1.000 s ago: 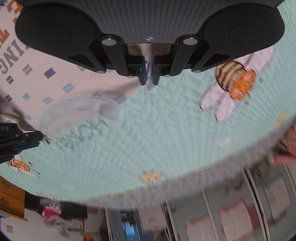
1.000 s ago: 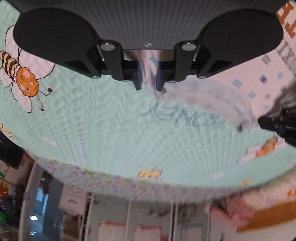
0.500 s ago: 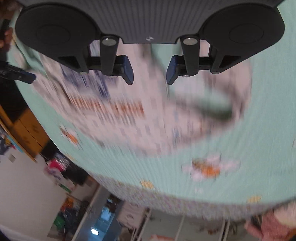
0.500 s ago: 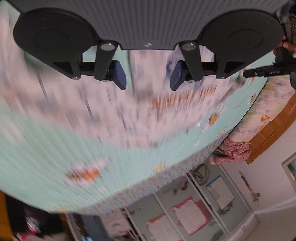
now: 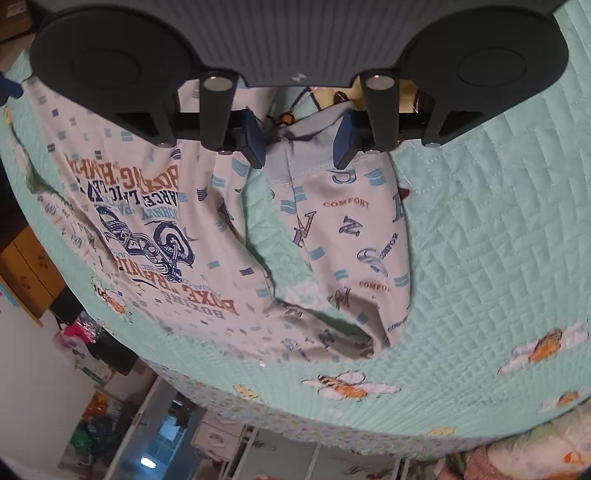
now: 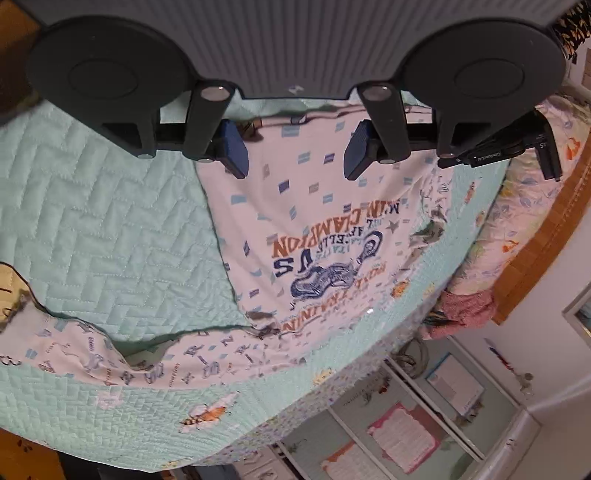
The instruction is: Fold clothes
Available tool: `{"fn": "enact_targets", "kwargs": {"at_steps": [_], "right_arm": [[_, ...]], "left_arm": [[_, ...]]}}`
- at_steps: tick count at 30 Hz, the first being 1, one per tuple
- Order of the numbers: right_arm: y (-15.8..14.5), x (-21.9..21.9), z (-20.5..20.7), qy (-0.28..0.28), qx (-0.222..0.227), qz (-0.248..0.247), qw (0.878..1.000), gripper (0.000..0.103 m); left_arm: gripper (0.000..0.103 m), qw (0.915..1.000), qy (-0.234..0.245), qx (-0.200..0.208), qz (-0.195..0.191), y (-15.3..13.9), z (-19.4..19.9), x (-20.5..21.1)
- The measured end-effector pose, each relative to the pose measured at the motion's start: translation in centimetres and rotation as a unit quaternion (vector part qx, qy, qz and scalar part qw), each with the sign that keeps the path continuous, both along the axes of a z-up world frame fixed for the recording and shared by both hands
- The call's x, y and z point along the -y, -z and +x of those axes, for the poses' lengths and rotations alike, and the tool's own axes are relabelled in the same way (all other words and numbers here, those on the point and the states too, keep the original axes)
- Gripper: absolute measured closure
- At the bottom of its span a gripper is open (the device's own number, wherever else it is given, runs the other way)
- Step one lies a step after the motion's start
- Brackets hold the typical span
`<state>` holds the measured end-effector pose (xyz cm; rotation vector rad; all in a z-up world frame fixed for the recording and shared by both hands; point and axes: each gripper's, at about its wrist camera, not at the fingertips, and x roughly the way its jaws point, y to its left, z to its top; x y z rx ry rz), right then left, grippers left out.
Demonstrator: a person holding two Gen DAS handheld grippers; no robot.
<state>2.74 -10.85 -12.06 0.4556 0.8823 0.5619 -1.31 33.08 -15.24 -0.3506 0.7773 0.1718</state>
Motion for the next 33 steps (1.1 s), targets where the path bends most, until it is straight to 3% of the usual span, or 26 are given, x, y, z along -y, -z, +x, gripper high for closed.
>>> {"fn": "enact_targets", "kwargs": {"at_steps": [4,5,7,9,10,13,16,19,22,25,33], "right_arm": [[-0.2,-0.1,-0.5,0.012,-0.009,-0.008,1.000,0.043],[-0.4,-0.3,-0.6,0.012,-0.005,-0.013,1.000,0.043],[-0.7,-0.7,-1.0,0.009,0.001,-0.024,1.000,0.043],[-0.9,-1.3,-1.3,0.001,0.007,-0.035,0.999,0.043],[-1.0,-1.5,-1.5,-0.004,0.010,-0.037,0.999,0.043],[-1.3,-2.7,-2.3,-0.030,0.018,-0.044,0.998,0.041],[-1.8,-4.6,-2.8,-0.070,0.030,-0.055,0.996,0.039],[-2.3,-6.2,-3.2,-0.095,0.038,-0.055,0.993,0.039],[-2.8,-7.5,-3.5,-0.111,0.038,-0.047,0.992,0.038],[-2.9,-7.9,-3.8,-0.116,0.036,-0.047,0.992,0.038],[-2.3,-6.0,-5.1,-0.080,0.037,-0.071,0.994,0.037]], "left_arm": [[0.067,0.9976,0.020,-0.018,0.064,0.6,0.0,0.3],[0.078,0.9942,0.016,-0.027,0.103,0.3,0.1,0.5],[0.081,0.9787,-0.037,-0.045,0.197,-0.1,0.3,-0.4],[0.080,0.9597,-0.098,-0.074,0.253,-0.3,0.4,-2.5],[0.080,0.9576,-0.124,-0.082,0.247,-0.7,0.0,-3.8],[0.080,0.9756,-0.139,-0.051,0.162,-2.7,-2.3,-5.6],[0.072,0.9938,-0.037,-0.006,0.105,-3.8,-4.9,-2.6],[0.064,0.9943,0.056,0.017,0.090,-3.7,-7.3,1.7],[0.064,0.9903,0.087,0.027,0.104,-2.8,-9.0,4.6],[0.064,0.9895,0.088,0.017,0.113,-1.8,-8.6,5.3],[0.064,0.9939,0.064,0.025,0.086,-1.3,-7.8,5.1]]}}
